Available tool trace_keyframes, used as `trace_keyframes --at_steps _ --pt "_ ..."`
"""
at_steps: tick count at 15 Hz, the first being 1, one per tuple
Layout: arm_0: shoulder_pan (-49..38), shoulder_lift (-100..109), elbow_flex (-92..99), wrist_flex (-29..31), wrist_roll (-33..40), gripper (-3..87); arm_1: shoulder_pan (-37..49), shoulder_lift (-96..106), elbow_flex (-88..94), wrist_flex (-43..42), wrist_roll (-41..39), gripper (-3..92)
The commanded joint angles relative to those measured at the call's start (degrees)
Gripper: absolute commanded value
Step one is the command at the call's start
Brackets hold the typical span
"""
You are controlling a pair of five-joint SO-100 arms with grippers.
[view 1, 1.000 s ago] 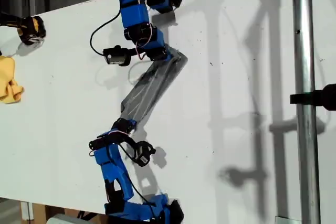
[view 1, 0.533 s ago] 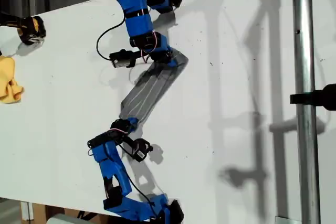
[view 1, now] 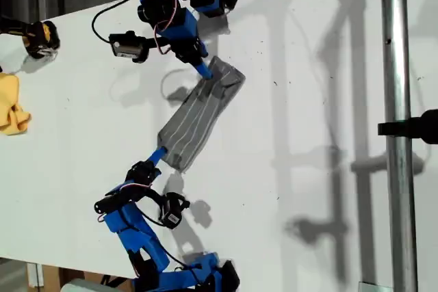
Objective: Grasp corners of a towel and fold twice.
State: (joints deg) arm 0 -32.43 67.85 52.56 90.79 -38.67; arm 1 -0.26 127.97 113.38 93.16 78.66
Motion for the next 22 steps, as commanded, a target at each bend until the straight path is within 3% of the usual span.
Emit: trace_keyframes --at_steps 1,2,3,5,6,8,9,10,12,15,19,22 --pt "-0.9 5.4 -0.6 2.1 -1.1 27.6 -0.6 2.5 -2.7 3.9 4.0 22.5" --pt "-0.4 6.2 0.6 2.4 -0.5 27.2 -1.7 2.1 -2.1 6.6 8.1 18.7" --pt "0.1 7.0 1.4 3.0 -1.0 27.2 -3.5 2.7 -0.7 7.5 11.8 8.1" --pt "1.9 8.9 3.6 3.3 -1.2 26.9 -9.1 4.5 4.3 1.5 18.7 3.8" --pt "2.5 9.7 4.7 3.5 -1.8 26.9 -12.3 6.9 8.0 -2.9 25.0 5.1" --pt "3.4 11.2 6.9 3.5 -2.4 27.1 -15.9 18.5 23.8 -21.2 28.5 5.2" --pt "4.0 12.0 8.1 3.5 -2.5 27.5 -17.9 25.8 32.4 -29.7 30.6 20.4" --pt "4.7 13.0 9.5 3.5 -2.6 27.8 -19.8 28.0 35.8 -32.1 32.5 32.5" --pt "5.9 15.6 12.9 3.3 -3.0 28.1 -21.1 19.1 30.7 -29.5 33.9 38.3" --pt "8.6 22.8 21.7 2.1 -5.0 29.3 -21.4 4.7 27.9 -34.6 37.1 46.1" --pt "11.6 59.2 62.6 -14.4 -12.5 28.6 -21.9 -1.5 27.3 -34.6 40.8 46.0" --pt "15.4 83.8 88.9 -23.5 -19.4 28.0 -22.3 -1.1 26.8 -29.0 43.4 46.1"
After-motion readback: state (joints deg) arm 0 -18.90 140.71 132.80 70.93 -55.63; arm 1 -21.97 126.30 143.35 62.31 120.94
